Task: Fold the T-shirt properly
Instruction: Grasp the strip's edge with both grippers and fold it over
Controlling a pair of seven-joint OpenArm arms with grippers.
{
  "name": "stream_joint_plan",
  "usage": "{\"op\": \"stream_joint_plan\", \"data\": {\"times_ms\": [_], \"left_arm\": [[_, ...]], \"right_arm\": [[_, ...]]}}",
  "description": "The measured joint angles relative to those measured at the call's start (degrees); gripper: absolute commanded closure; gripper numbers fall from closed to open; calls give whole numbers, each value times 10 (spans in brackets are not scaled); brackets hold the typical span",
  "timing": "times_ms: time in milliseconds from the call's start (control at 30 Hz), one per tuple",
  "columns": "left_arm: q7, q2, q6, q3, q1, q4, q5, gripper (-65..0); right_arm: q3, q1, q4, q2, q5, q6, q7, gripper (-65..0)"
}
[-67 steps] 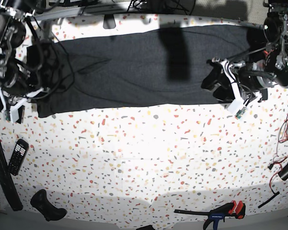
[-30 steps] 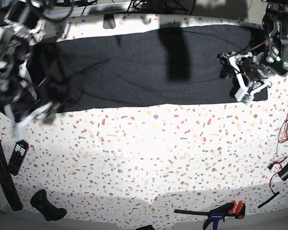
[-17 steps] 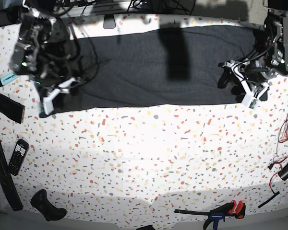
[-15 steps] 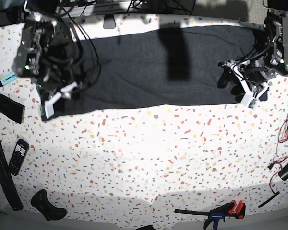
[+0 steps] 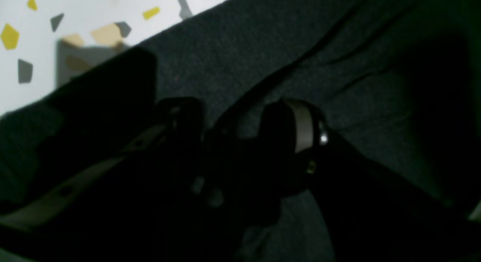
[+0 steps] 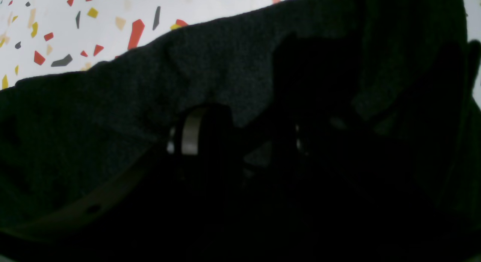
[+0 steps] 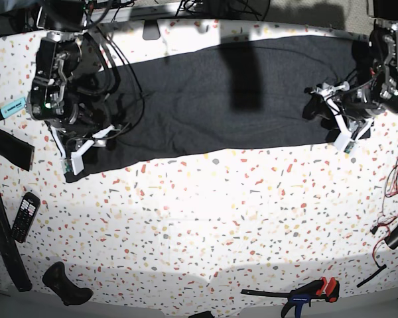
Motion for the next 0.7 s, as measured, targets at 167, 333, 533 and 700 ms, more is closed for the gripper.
{"op": "stream_joint_plan", "data": {"times_ms": [167, 333, 533, 700], "left_arm": [[37, -35, 14, 1, 19, 21, -113, -316], [25, -47, 21, 8, 31, 96, -103, -316], [-52, -35, 118, 5, 27, 154, -24, -316], [-39, -4, 311, 2, 36, 151, 95, -316]], "right_arm": [[0, 0, 0, 0, 0, -1, 0, -266], [0, 0, 0, 0, 0, -1, 0, -266], [0, 0, 0, 0, 0, -2, -1, -266], [0, 0, 0, 0, 0, -2, -1, -266]]}}
